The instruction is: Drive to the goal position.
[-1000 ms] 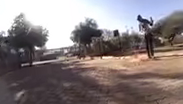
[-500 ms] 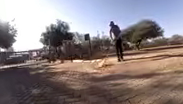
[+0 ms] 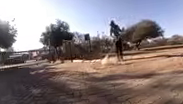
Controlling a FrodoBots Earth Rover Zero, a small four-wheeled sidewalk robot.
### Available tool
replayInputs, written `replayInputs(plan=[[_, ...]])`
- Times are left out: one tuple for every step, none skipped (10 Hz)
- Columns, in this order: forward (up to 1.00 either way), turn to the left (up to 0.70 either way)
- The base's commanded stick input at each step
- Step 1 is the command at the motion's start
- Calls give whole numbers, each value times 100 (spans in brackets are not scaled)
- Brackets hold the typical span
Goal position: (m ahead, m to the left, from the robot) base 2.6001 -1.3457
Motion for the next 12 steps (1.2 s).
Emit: replayInputs(plan=[[0,-25],[0,-17],[0,-9],[0,-1],[0,-45],[0,-45],[0,-45],[0,-45],[0,-45],[0,-45],[0,-45],[0,-45]])
